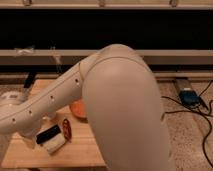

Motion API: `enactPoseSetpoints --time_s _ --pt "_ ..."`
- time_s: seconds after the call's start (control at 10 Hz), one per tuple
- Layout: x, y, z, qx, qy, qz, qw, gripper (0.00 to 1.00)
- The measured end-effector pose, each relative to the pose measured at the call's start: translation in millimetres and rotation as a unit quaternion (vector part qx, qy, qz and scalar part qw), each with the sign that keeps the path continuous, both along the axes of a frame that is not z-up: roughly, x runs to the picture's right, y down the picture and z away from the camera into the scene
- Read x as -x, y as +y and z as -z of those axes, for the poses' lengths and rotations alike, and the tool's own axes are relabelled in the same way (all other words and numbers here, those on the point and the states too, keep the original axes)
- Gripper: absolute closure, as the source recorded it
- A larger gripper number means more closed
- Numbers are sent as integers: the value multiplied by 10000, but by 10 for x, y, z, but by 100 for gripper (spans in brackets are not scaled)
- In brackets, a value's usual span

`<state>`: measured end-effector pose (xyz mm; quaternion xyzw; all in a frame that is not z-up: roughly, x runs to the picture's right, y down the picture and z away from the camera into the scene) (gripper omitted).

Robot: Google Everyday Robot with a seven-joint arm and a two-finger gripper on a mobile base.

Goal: Move the arm in a circular motion

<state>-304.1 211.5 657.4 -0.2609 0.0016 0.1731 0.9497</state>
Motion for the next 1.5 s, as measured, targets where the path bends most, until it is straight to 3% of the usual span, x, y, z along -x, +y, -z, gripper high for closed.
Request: enactPoseSetpoints --time_s 0.4,0.7,1.2,1.3,1.5 --pt "-520 369 355 17 83 -289 9995 20" --pt "-1186 604 435 188 334 -869 9955 20" --pt "-2456 726 407 362 898 -1813 9787 20" --pt "-2800 653 356 371 1077 -2006 9730 20" --pt "-3225 443 260 367 1279 -2203 9663 20"
